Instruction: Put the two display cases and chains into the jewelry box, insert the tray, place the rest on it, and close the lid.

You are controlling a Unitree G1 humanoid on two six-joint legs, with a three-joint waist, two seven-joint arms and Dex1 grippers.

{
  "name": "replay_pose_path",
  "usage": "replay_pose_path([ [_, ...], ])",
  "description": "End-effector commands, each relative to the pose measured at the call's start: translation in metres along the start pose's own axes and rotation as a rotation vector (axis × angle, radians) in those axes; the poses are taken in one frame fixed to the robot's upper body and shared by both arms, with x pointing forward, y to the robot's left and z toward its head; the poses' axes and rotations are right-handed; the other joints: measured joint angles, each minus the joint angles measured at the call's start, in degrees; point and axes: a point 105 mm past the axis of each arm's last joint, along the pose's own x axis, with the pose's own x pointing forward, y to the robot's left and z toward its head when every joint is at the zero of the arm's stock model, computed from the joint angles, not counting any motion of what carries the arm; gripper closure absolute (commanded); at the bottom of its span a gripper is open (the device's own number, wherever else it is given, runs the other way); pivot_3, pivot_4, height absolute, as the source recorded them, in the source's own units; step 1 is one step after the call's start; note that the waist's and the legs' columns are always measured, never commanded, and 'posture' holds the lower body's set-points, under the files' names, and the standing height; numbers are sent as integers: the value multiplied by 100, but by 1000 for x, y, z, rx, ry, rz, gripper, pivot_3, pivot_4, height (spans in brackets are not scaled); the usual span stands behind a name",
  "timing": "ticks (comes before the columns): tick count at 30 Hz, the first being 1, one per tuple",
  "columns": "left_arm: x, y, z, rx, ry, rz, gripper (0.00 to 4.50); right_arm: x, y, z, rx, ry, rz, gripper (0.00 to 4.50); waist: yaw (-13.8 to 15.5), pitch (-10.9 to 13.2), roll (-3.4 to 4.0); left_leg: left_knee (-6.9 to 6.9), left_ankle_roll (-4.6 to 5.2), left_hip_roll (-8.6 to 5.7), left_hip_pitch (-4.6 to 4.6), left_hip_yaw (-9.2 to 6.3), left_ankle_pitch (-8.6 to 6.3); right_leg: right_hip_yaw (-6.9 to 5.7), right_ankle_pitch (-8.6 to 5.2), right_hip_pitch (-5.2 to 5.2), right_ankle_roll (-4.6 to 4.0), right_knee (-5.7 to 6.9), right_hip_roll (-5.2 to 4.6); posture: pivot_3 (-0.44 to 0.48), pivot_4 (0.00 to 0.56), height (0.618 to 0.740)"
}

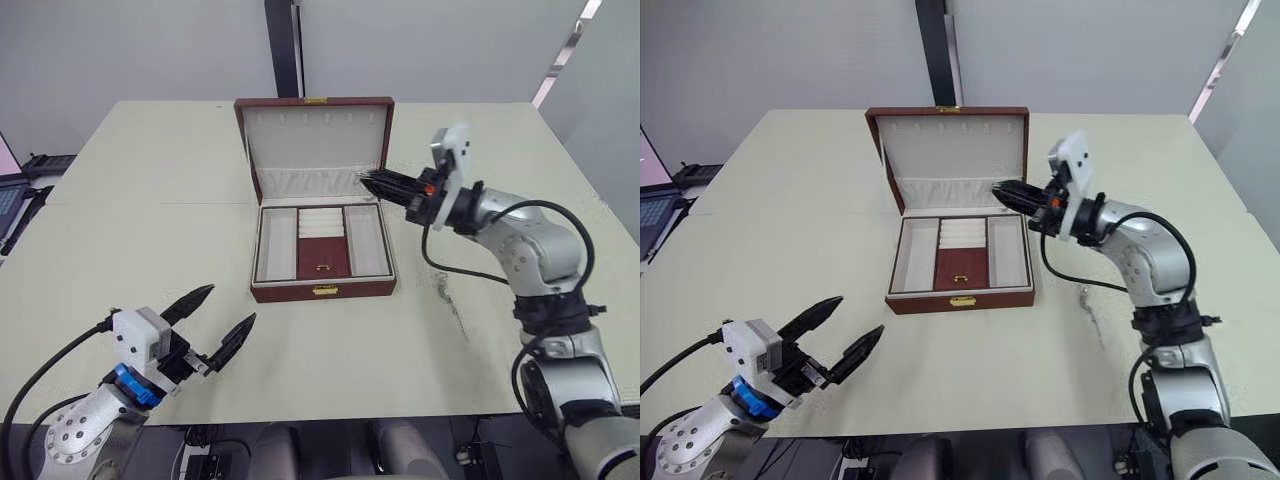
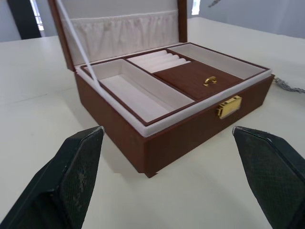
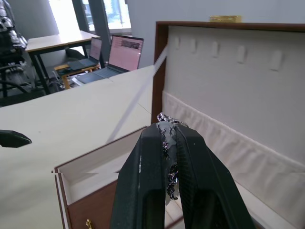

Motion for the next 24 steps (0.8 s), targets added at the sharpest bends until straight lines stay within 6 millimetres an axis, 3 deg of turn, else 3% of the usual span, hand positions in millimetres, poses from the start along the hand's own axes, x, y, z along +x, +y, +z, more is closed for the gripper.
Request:
replay_pose_path([
  [1,-3,1,12,29,-42,34,0,19,7,8,-66,-16,56,4398,-4,0,0,0,0,0,0,0,0,0,0,0,0,1,0,0,150,740],
  [12,-14,-4,5,19,-39,111,0,72,31,-11,-110,15,215,4398,-16,0,1,0,0,2,-1,0,0,-4,0,-2,-1,2,-1,0,150,740],
  [24,-16,-10,8,14,-48,142,0,100,49,-36,-132,73,279,4398,-32,1,1,-3,-1,2,-1,5,-1,0,-1,-6,-4,0,-1,0,150,740],
])
